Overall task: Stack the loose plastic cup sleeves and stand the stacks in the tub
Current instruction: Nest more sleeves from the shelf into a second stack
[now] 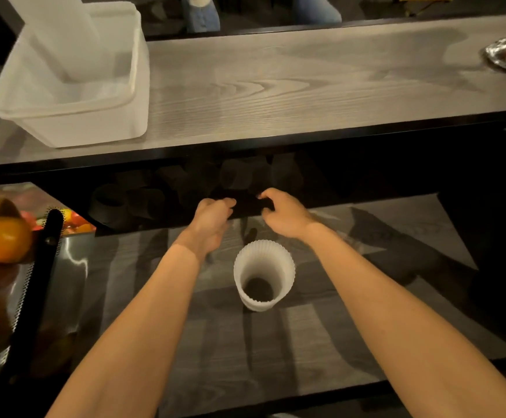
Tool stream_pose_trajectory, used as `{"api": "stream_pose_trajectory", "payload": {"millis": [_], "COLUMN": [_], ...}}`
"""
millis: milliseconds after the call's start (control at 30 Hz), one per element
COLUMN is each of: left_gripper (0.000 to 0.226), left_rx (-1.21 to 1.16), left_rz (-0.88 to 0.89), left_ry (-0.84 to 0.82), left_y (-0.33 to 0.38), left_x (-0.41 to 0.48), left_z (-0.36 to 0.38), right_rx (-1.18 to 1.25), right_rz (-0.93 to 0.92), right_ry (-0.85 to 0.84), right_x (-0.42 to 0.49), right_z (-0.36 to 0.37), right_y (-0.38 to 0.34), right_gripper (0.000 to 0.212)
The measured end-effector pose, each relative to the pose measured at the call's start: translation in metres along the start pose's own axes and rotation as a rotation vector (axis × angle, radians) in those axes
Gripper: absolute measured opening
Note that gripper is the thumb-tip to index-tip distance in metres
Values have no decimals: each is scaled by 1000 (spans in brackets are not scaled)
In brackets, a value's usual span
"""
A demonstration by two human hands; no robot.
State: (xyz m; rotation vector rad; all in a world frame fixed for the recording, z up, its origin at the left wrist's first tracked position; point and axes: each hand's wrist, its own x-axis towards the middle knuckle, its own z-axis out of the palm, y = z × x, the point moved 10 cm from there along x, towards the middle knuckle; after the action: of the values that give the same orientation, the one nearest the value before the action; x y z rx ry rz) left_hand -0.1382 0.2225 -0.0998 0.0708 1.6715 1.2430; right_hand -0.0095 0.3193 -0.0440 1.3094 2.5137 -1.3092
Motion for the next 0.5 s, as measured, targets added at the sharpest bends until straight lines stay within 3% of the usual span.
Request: {"api": "stream_pose_trajectory", "payload": {"millis": [100, 233, 367, 433, 500], "left_gripper": [35, 25, 20, 24, 26], "left_rx": [-45, -103, -320, -395, -410], "left_rz": [-32, -83, -132, -116, -108], "left_ry": [56, 185, 160, 120, 146], "left_y": [1, 3, 7, 13, 15], "left_x": [15, 27, 29, 25, 22], "left_z": [2, -1, 6, 9, 4], "right_rx": [-70, -149, -94, -67, -59], "right_rz": [49, 148, 91, 58, 93], "right_ry": [7, -103, -101, -71, -54], "right_x": [23, 49, 67, 69, 66], "right_z": [1, 11, 13, 13, 14], "right_y": [-6, -8, -21, -24, -19], "right_gripper": [20, 23, 71, 65, 42]}}
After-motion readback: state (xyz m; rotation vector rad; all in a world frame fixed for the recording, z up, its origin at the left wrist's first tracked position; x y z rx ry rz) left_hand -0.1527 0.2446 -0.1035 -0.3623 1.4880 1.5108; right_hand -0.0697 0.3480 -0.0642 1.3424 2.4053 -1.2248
